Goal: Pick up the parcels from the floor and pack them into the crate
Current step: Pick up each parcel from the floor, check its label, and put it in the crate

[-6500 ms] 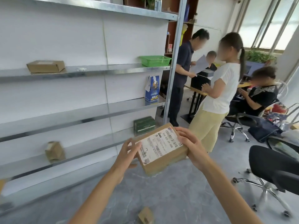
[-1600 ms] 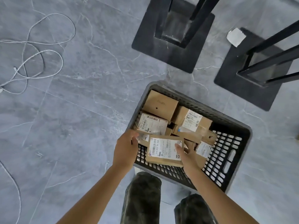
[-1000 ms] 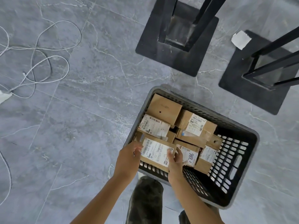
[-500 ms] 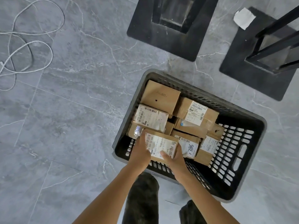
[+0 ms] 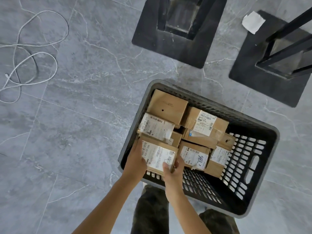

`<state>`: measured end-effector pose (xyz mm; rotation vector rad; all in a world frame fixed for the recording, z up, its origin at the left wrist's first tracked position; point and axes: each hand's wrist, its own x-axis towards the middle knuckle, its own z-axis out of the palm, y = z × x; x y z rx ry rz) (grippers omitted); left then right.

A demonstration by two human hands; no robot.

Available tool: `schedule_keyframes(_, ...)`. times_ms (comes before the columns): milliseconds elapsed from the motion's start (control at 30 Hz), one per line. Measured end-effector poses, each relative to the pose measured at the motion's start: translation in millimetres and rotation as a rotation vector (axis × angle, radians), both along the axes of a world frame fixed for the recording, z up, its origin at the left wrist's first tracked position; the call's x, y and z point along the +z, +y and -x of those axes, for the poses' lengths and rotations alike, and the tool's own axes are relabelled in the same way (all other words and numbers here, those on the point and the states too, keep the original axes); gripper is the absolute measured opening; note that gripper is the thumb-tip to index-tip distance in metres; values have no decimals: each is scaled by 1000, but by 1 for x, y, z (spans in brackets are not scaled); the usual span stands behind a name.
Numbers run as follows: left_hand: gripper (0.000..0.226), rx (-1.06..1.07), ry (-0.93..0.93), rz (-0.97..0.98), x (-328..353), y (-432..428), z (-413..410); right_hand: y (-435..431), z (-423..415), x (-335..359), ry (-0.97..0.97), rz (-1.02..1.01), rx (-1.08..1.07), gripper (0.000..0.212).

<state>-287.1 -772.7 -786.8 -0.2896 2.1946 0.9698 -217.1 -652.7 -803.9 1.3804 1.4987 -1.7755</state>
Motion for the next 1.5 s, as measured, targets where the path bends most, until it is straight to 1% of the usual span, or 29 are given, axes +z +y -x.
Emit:
schedule_keyframes(67, 80, -187, -92, 110, -8, -3, 3, -12, 12, -13, -21, -82, 130, 58)
schedule_keyframes(100, 84, -306, -129, 202, -11, -2, 3, -17, 16, -22, -16, -131, 163, 61)
schedule_keyframes(167, 88, -472, -109, 342, -13, 2, 2, -18, 24, -36, -37, -202, 222, 71)
schedule_keyframes(200, 89, -533, -107, 383, -13, 6, 2, -15, 29, -38, -54, -222, 268, 72)
schedule_keyframes(233, 91, -589, -111, 412, -15, 9, 0, -11, 34, -39, -73, -241, 324, 67)
schedule_keyframes(333, 100, -572, -151, 414, -23, 8, -5, 5, 39, -41, -141, -239, 509, 57)
schedule_keyframes(400, 102, -586, -163, 393, -22, 1, -1, 17, 42, -36, -163, -255, 626, 58)
schedule_keyframes(433, 101, -617, -168, 379, -17, -2, 4, 24, 45, -31, -133, -278, 680, 60)
schedule_keyframes(533, 90, -694, -148, 346, 10, -5, 29, 44, 60, -4, -14, -356, 769, 58)
schedule_keyframes(633, 69, -676, -25, 330, 44, 2, 53, 63, 84, 33, 54, -419, 833, 55)
schedule_keyframes(700, 56, -673, 79, 316, 70, 10, 67, 75, 98, 59, 93, -443, 834, 48)
schedule_keyframes(800, 46, -701, 213, 311, 116, 27, 84, 89, 115, 105, 116, -457, 802, 40)
schedule_keyframes(900, 44, -692, 310, 287, 170, 45, 95, 100, 123, 159, 144, -447, 767, 35)
schedule_keyframes(967, 43, -680, 336, 276, 210, 57, 99, 108, 123, 200, 172, -431, 734, 34)
schedule_keyframes(1067, 40, -675, 397, 270, 269, 74, 99, 123, 115, 260, 270, -461, 700, 30)
schedule_keyframes(1233, 37, -635, 517, 222, 371, 111, 75, 165, 87, 362, 367, -494, 644, 26)
schedule_keyframes(1300, 37, -616, 576, 191, 411, 131, 60, 192, 71, 404, 418, -544, 642, 25)
schedule_keyframes(1500, 38, -624, 778, 69, 541, 217, 1, 287, -8, 546, 532, -730, 498, 25)
